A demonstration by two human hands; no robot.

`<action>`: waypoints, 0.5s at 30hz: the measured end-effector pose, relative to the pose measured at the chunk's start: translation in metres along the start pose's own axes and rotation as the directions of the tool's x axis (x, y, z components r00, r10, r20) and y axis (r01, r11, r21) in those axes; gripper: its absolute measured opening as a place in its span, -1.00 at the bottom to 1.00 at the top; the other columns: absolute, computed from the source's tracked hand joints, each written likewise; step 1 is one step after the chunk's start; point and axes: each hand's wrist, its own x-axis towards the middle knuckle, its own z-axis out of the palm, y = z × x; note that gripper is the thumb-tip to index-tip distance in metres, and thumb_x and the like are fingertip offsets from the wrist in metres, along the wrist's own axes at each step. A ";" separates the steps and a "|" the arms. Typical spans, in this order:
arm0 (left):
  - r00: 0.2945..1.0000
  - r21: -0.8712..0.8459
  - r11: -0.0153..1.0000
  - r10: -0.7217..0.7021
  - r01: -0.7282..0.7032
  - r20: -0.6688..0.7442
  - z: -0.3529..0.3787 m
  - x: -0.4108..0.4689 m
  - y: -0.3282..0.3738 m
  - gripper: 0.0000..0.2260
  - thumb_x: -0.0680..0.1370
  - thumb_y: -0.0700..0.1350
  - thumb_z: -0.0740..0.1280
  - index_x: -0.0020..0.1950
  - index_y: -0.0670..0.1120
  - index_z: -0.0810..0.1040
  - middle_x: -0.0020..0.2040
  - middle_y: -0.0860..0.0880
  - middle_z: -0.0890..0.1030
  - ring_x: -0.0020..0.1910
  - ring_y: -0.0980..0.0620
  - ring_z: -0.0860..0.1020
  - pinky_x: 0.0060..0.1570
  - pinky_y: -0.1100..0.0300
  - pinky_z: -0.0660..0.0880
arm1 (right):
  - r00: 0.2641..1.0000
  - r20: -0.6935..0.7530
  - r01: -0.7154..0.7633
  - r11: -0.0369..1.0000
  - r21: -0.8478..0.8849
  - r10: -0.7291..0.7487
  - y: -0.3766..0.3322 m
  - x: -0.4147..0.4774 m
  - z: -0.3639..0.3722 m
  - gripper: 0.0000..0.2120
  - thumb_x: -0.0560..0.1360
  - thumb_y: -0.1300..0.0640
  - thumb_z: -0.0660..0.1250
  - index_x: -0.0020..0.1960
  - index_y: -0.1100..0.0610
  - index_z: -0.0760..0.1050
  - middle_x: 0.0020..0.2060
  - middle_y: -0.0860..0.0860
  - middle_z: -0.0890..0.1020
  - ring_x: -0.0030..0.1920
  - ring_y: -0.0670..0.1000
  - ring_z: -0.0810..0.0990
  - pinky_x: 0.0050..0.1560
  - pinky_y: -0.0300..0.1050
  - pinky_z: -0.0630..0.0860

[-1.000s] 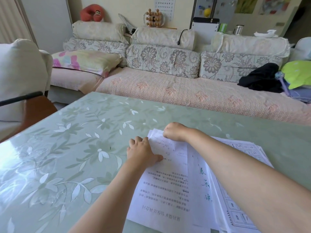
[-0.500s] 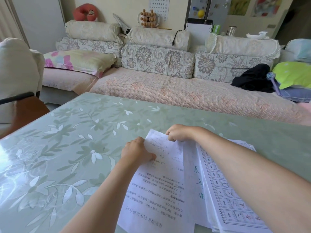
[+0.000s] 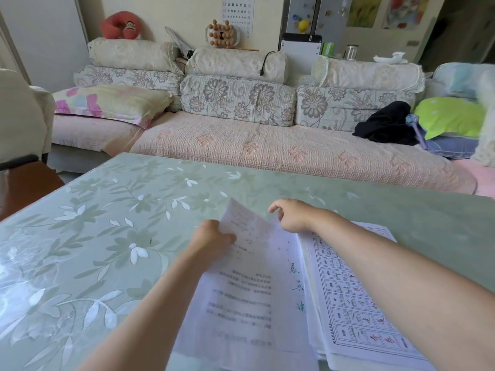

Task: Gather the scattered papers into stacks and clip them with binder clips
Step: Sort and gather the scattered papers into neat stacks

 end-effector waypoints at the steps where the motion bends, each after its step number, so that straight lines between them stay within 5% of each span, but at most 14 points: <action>1: 1.000 -0.026 1.000 -0.001 0.001 0.027 0.006 0.000 0.002 -0.87 0.49 -0.12 0.37 0.01 -0.12 0.58 -0.08 -0.12 0.65 -0.12 -0.13 0.64 -0.05 0.04 0.61 | 1.000 -0.013 -0.014 0.999 -0.045 0.013 0.002 0.001 0.002 -0.48 0.45 0.24 0.16 0.36 -0.10 0.42 0.19 -0.07 0.53 0.25 0.03 0.46 0.27 -0.08 0.35; 5: 0.988 -0.092 0.995 -0.023 0.037 0.152 0.020 -0.004 0.006 -0.86 0.49 -0.18 0.32 0.01 -0.15 0.60 -0.06 -0.14 0.68 -0.12 -0.14 0.67 -0.03 -0.04 0.63 | 0.999 -0.051 -0.006 0.985 -0.170 -0.003 0.009 0.004 0.010 -0.53 0.41 0.21 0.19 0.28 -0.08 0.41 0.22 0.01 0.41 0.34 0.08 0.25 0.34 0.00 0.19; 10: 0.967 -0.174 0.978 -0.066 0.111 0.245 0.018 -0.005 0.007 -0.84 0.50 -0.28 0.31 0.03 -0.24 0.62 -0.02 -0.23 0.68 -0.05 -0.20 0.67 0.04 -0.13 0.60 | 0.999 -0.038 -0.014 0.992 -0.127 0.010 0.013 0.009 0.008 -0.62 0.43 0.21 0.23 0.22 -0.03 0.43 0.03 -0.06 0.51 0.26 0.08 0.42 0.37 0.08 0.16; 15: 0.965 -0.224 0.968 -0.048 0.108 0.257 0.021 -0.006 0.006 -0.82 0.52 -0.17 0.36 0.07 -0.21 0.60 -0.06 -0.20 0.70 -0.11 -0.20 0.69 -0.03 -0.16 0.62 | 0.993 -0.115 0.011 0.983 -0.185 -0.033 0.015 0.019 0.009 -0.82 0.44 0.15 0.15 -0.10 0.05 0.53 0.00 -0.01 0.53 0.17 0.11 0.45 0.23 0.08 0.20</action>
